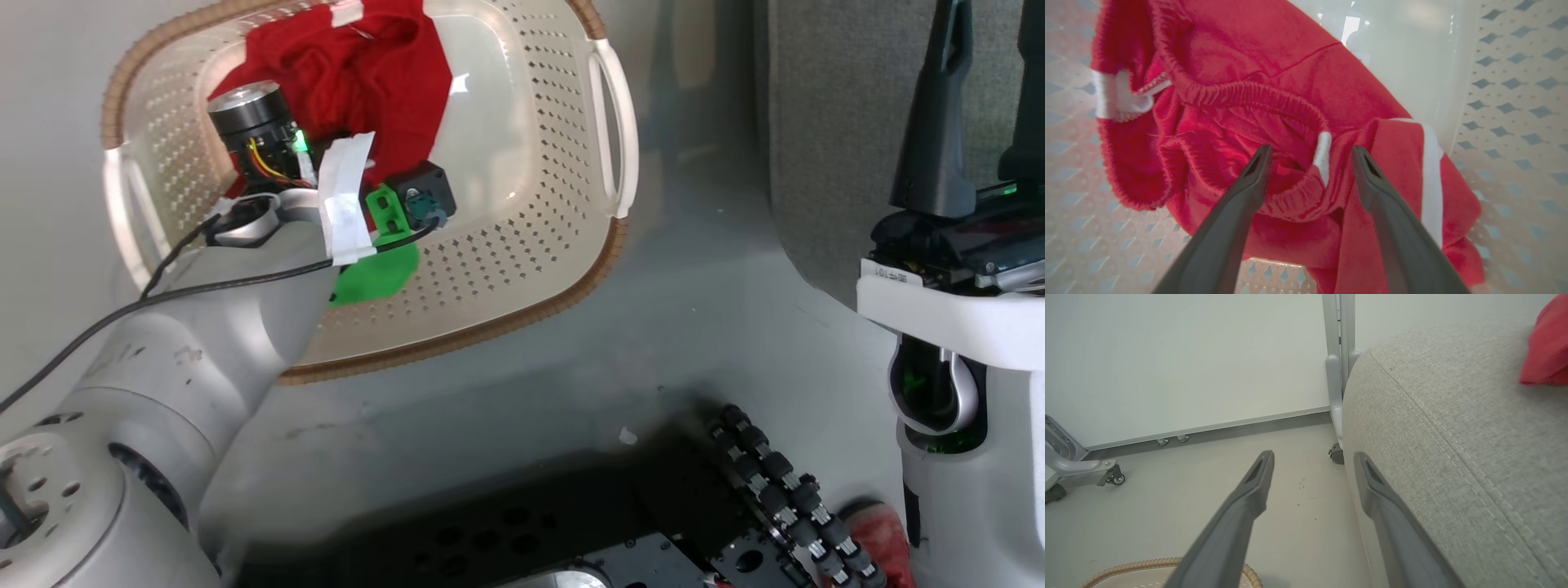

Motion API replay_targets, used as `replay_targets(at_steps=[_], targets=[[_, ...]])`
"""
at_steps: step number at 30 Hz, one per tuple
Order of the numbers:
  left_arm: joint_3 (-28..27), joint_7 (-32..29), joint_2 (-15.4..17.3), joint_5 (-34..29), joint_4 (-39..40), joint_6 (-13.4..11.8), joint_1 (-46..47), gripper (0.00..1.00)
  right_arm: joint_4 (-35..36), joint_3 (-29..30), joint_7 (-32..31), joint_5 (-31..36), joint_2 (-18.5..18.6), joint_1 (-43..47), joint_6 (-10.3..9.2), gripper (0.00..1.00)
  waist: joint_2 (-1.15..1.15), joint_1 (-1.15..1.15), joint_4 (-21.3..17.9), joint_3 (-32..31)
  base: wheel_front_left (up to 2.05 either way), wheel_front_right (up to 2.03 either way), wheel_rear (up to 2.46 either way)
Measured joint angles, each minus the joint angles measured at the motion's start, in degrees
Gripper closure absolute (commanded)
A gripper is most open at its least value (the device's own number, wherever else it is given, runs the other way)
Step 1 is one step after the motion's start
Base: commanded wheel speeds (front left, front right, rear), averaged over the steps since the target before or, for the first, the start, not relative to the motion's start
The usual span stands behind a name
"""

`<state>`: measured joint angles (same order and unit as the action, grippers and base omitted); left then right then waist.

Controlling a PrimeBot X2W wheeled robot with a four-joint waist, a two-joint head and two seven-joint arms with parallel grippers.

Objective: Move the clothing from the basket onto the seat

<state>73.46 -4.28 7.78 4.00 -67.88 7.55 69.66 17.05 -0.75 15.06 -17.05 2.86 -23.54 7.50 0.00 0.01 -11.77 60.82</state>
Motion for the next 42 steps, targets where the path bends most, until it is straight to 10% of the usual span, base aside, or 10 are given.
replay_targets(at_steps=[3, 4, 5, 6, 16, 42], targets=[[0.02, -1.22, 0.56, -1.64, -1.36, 0.0, 0.58, 0.0, 0.01, -0.57, 0.0, -0.11, -0.01, 0.03, 0.0, 0.0, 0.0, 0.0, -1.08, 0.81, 0.0, 0.0, 0.0], [-0.01, -1.49, 0.71, -1.67, -1.75, 0.0, 0.62, 0.2, 0.01, -0.75, 0.0, -0.23, -0.01, 0.03, 0.0, 0.0, 0.0, 0.0, -1.45, 1.01, 0.0, 0.0, 0.0], [0.01, -1.69, 0.77, -1.96, -2.05, 0.0, 0.62, 0.71, 0.01, -0.92, 0.0, -0.3, -0.01, 0.03, 0.0, 0.0, 0.0, 0.0, -1.78, 1.17, 0.0, 0.0, 0.0], [0.02, -1.7, 0.82, -2.27, -2.24, 0.0, 0.61, 1.0, 0.0, -1.01, 0.0, -0.41, -0.01, 0.03, 0.0, 0.0, 0.0, 0.0, -2.04, 1.26, 0.0, 0.0, 0.0], [0.03, 0.75, 0.6, -0.54, -2.29, 0.0, -1.13, 1.0, -0.96, -0.99, 0.0, 0.14, -0.02, 0.02, 0.0, 0.0, 0.0, -0.01, -2.66, -1.07, 0.0, 0.0, 0.0], [-14.74, 19.04, -0.86, 34.87, 13.28, -0.15, -26.37, 1.0, -10.46, -0.96, 0.0, 3.75, -0.1, 13.8, 0.0, 0.0, 0.0, -0.01, 3.19, -30.25, 0.0, 0.0, 0.0]])
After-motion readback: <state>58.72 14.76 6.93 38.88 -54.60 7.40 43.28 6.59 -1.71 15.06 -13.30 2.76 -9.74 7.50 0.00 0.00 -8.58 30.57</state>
